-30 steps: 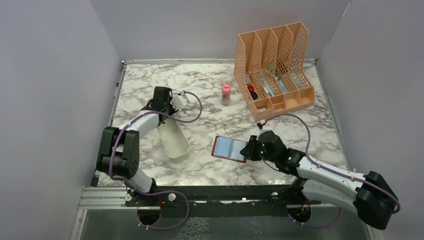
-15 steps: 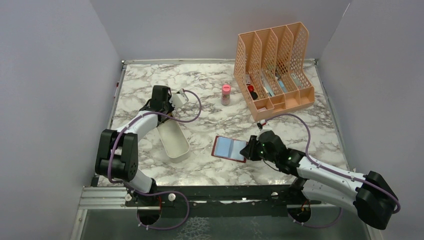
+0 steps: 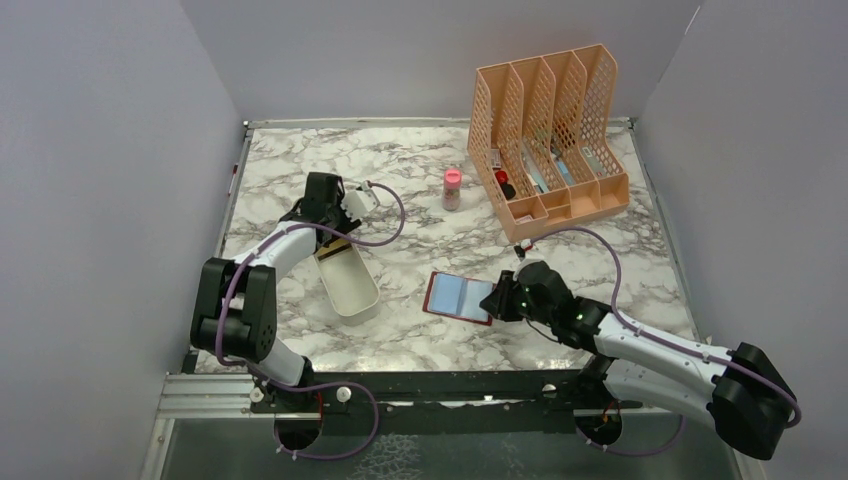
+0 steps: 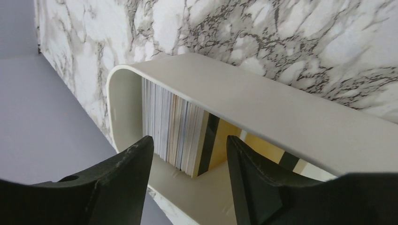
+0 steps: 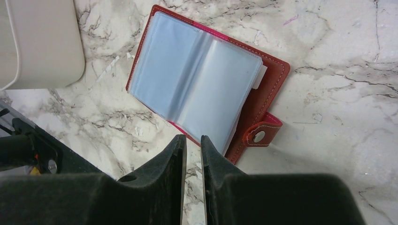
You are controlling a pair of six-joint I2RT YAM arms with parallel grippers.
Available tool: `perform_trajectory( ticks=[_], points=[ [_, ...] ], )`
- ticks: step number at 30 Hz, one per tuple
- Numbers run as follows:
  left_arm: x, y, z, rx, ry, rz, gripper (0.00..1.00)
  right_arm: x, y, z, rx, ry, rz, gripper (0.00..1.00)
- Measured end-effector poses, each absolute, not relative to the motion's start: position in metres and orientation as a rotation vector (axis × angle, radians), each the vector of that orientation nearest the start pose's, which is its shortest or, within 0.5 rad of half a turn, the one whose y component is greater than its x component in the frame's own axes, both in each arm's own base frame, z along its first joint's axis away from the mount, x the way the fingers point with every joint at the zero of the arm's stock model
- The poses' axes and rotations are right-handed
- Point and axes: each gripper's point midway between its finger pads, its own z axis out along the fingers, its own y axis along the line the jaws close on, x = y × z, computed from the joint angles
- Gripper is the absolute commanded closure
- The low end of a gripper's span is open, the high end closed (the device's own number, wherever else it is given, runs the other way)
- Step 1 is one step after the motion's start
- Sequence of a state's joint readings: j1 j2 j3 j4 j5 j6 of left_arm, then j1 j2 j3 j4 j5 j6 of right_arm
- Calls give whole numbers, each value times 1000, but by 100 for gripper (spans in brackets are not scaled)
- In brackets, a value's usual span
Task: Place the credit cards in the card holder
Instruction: Pick up the credit card from the storage box.
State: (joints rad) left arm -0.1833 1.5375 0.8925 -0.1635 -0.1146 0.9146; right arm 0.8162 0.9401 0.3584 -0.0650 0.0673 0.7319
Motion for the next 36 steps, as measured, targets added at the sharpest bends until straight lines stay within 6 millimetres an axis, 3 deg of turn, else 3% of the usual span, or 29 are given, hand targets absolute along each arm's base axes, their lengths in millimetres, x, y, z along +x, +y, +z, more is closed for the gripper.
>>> perform_trajectory(
  ticks=[11, 16, 23, 31, 36],
  points=[
    [377, -47, 79, 1355, 2116, 391, 39, 183, 218, 70, -58, 2317, 764, 77],
    [377, -40, 80, 1374, 2116, 447, 39, 183, 217, 69, -58, 2319, 762, 77],
    [390, -28, 63, 1384, 2162, 522, 39, 182, 216, 74, -57, 2307, 768, 77],
    [404, -27, 65, 1355, 2134, 563, 39, 182, 215, 74, -54, 2304, 765, 77],
    [407, -26, 67, 1349, 2124, 586, 45, 182, 215, 72, -55, 2312, 759, 77]
  ],
)
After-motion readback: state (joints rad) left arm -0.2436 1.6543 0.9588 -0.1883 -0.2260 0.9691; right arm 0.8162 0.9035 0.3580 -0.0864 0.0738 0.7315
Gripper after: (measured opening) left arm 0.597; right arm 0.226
